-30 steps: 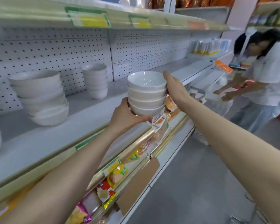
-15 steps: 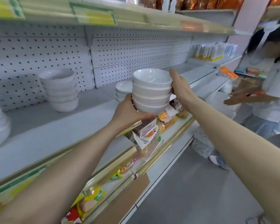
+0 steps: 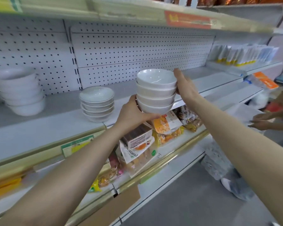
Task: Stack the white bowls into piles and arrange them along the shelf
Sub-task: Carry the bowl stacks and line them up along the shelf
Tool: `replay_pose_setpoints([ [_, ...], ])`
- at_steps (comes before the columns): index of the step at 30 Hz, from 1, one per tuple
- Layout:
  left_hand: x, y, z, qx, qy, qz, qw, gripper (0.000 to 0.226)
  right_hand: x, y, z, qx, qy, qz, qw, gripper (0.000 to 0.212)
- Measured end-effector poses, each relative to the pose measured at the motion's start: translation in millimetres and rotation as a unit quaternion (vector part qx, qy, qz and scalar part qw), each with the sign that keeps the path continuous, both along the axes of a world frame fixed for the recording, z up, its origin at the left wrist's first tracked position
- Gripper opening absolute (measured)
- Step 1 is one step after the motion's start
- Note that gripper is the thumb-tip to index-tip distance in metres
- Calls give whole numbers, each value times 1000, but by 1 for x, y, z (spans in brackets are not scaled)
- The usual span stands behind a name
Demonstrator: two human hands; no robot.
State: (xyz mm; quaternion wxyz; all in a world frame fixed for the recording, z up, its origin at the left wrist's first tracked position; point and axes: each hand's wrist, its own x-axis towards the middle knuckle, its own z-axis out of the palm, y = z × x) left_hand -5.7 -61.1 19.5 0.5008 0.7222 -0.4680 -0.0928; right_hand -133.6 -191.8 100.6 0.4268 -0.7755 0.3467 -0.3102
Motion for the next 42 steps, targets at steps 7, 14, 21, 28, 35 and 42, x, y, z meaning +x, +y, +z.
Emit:
replay_pose_setpoints([
  [7, 17, -74, -5, 8, -10, 14, 1000, 93, 16, -70, -4, -6, -15, 14, 1000, 56],
  [14, 29, -136, -1, 15, -7, 14, 1000, 95, 31, -139, -4, 14, -13, 14, 1000, 72],
  [21, 25, -210, -10, 19, -3, 71, 997, 90, 43, -227, -15, 27, -20, 81, 996, 61],
  [28, 6, -288, -18, 24, -15, 156, 987, 91, 46, -317, -18, 53, -12, 145, 988, 58],
  [35, 11, -344, -21, 24, -10, 187, 982, 90, 62, -384, -22, 45, -13, 174, 984, 48],
  [42, 33, -405, -19, 25, 5, 175, 984, 91, 81, -444, -27, 73, -33, 157, 984, 63],
])
